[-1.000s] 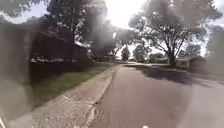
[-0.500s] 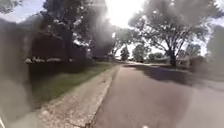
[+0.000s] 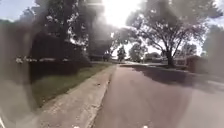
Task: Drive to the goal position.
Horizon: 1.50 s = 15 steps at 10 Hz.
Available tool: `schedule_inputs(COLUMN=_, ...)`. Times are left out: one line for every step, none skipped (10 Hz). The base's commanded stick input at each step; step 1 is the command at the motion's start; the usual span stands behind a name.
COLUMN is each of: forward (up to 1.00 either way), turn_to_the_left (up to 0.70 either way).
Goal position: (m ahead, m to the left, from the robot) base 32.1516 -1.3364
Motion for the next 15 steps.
schedule_inputs(forward=1.0, turn_to_the_left=0.0)
schedule_inputs(forward=1.0, turn_to_the_left=0.0)
schedule_inputs(forward=1.0, turn_to_the_left=0.0)
schedule_inputs(forward=1.0, turn_to_the_left=0.0)
schedule_inputs(forward=1.0, turn_to_the_left=0.0)
schedule_inputs(forward=1.0, turn_to_the_left=0.0)
schedule_inputs(forward=1.0, turn_to_the_left=0.0)
schedule_inputs(forward=1.0, turn_to_the_left=0.0)
schedule_inputs(forward=1.0, turn_to_the_left=0.0)
schedule_inputs(forward=1.0, turn_to_the_left=0.0)
schedule_inputs(forward=1.0, turn_to_the_left=0.0)
schedule_inputs(forward=1.0, turn_to_the_left=0.0)
schedule_inputs(forward=1.0, turn_to_the_left=0.0)
schedule_inputs(forward=1.0, turn_to_the_left=0.0)
schedule_inputs(forward=1.0, turn_to_the_left=0.0)
